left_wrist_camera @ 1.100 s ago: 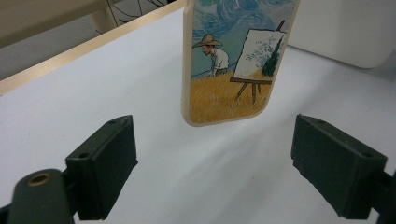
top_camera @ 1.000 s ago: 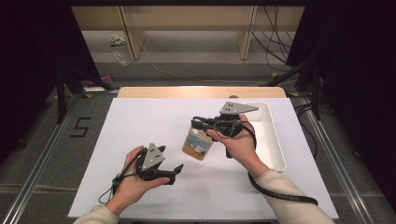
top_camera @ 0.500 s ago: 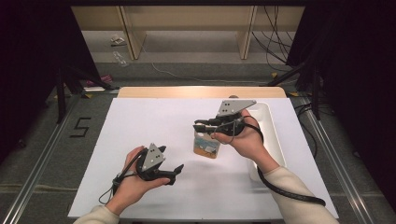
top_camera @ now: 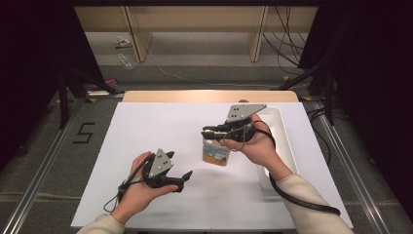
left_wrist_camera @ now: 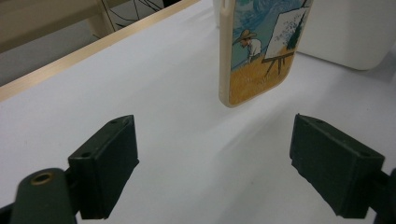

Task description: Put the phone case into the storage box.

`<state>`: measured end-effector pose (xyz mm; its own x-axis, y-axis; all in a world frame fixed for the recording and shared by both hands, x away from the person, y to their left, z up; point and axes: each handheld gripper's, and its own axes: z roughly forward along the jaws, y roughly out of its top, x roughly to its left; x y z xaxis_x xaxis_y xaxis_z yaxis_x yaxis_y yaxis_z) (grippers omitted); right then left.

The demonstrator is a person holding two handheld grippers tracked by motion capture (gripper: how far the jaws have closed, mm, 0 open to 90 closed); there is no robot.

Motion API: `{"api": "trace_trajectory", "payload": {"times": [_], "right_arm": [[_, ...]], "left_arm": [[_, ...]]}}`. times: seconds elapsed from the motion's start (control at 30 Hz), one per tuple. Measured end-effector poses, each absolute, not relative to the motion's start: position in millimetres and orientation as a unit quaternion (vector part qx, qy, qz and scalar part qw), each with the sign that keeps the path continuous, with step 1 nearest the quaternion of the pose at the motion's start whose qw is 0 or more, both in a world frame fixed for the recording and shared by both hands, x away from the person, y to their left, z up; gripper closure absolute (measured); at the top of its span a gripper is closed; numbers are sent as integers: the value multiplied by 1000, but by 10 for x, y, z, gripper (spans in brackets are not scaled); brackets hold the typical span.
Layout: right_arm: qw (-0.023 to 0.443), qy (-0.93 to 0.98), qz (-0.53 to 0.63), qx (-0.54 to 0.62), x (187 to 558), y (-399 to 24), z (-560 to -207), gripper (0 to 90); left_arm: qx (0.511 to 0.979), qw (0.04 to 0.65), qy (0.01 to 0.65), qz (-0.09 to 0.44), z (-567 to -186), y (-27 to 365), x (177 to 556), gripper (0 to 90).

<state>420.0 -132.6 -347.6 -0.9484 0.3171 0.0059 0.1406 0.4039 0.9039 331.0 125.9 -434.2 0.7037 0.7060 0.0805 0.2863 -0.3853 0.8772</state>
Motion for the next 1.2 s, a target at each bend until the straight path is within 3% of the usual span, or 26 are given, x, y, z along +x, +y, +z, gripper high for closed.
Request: {"api": "trace_trajectory", "payload": {"times": [1.2], "right_arm": [[72,833,533,133,4166,-1310,-3435,797]], "left_arm": [[840,443,257,182,-4421,808,3696,190]]}}
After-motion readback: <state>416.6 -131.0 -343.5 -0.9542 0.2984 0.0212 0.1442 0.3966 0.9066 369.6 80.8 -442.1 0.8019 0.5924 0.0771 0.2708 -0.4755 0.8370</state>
